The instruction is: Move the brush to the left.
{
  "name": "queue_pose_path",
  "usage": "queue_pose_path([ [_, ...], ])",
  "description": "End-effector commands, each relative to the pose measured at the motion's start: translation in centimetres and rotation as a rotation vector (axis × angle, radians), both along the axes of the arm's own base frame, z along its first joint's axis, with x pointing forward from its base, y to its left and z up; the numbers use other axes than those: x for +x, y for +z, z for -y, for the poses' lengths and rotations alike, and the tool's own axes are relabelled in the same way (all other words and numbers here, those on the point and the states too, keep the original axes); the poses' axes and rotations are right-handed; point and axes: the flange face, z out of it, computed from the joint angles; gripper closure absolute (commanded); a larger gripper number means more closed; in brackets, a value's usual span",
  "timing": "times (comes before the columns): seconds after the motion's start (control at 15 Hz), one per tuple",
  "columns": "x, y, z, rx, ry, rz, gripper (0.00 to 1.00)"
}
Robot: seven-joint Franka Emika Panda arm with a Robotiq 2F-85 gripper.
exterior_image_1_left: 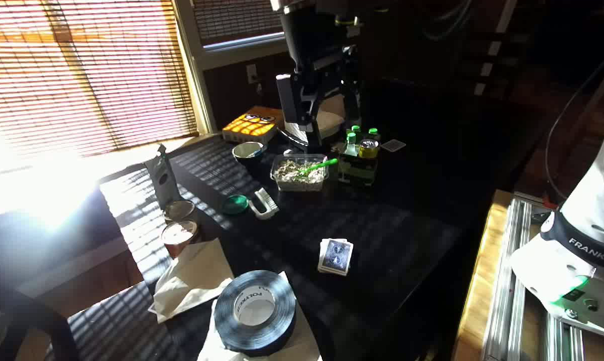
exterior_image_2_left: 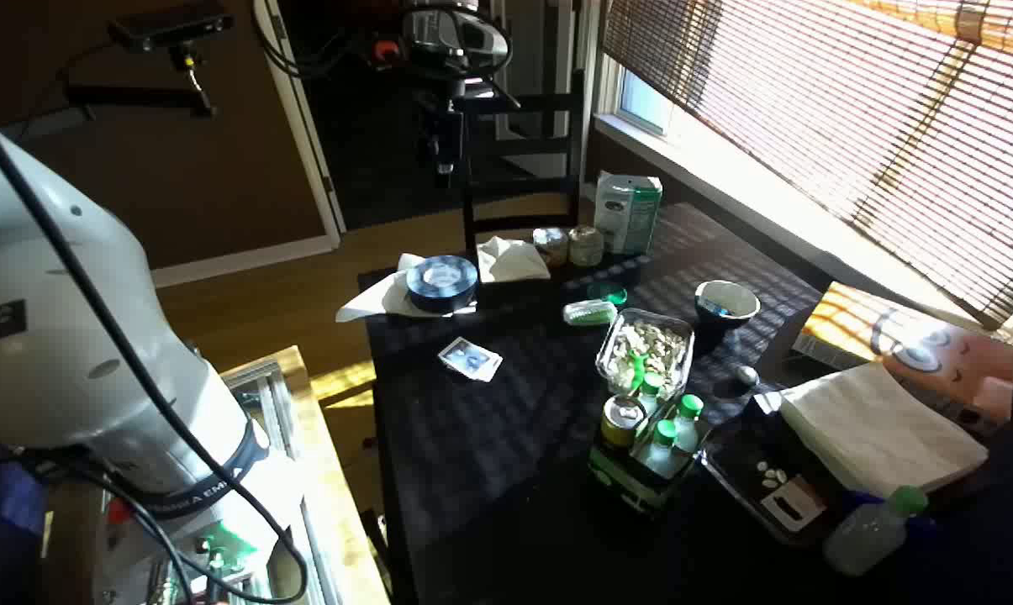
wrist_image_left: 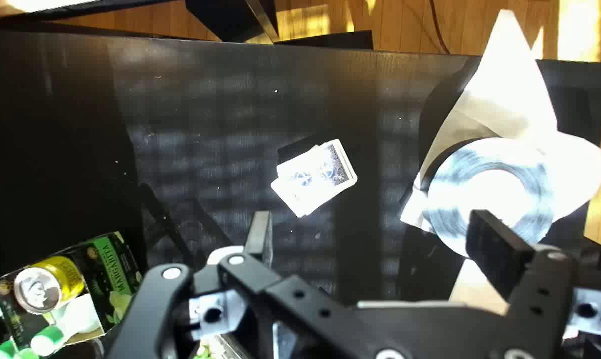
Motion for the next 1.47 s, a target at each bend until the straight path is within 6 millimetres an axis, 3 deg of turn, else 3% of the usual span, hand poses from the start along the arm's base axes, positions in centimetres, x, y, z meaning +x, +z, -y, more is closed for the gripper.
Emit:
queue_pose_path([
  [0.0,0.0,0.0,0.0,0.000,0.000,0.000,0.00],
  [0.6,0.0,0.0,0.0,0.000,0.000,0.000,0.00],
  [0.8,3.7,-0.5,1.4,0.037,-0.119,0.061,0.00],
  [1.07,10.0,-2.8,5.1,0.021,-0.239,0.182,0.00],
  [1.2,12.9,-4.6,6.9,-0.016,-0.295,0.203,0.00],
  [1.4,15.7,-8.3,7.6,-0.082,-0.371,0.160,0.00],
])
